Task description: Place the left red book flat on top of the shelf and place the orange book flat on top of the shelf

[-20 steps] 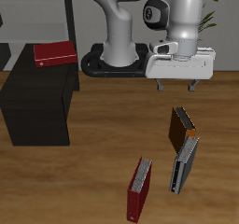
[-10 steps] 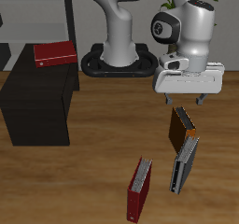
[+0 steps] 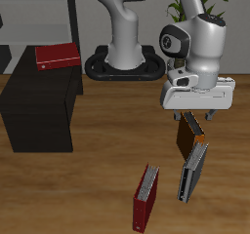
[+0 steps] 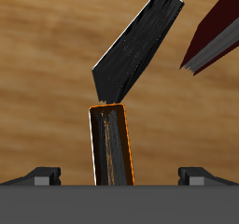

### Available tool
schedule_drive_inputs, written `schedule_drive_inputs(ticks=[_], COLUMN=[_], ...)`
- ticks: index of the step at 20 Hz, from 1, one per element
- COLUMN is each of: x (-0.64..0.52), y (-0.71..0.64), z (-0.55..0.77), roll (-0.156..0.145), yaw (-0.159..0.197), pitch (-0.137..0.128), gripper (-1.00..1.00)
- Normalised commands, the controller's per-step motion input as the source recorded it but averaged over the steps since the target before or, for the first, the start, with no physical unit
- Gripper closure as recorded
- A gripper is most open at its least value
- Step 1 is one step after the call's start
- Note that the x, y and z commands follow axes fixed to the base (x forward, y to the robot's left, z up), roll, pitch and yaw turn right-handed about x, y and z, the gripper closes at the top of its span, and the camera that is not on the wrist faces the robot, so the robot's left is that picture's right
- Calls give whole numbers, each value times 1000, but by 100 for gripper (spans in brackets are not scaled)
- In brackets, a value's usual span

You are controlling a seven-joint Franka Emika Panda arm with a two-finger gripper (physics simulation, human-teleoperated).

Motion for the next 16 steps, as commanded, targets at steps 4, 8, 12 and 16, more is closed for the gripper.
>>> schedule_drive_inputs(ticks=[4,8,12,16], x=[14,18,65,91], y=[21,38,45,-77], z=[-225,-244,-234,-220], roll=[22,15,8,-2], yaw=[13,5,27,3], pitch=[27,38,35,76], gripper=[-100,-100,-100,-100])
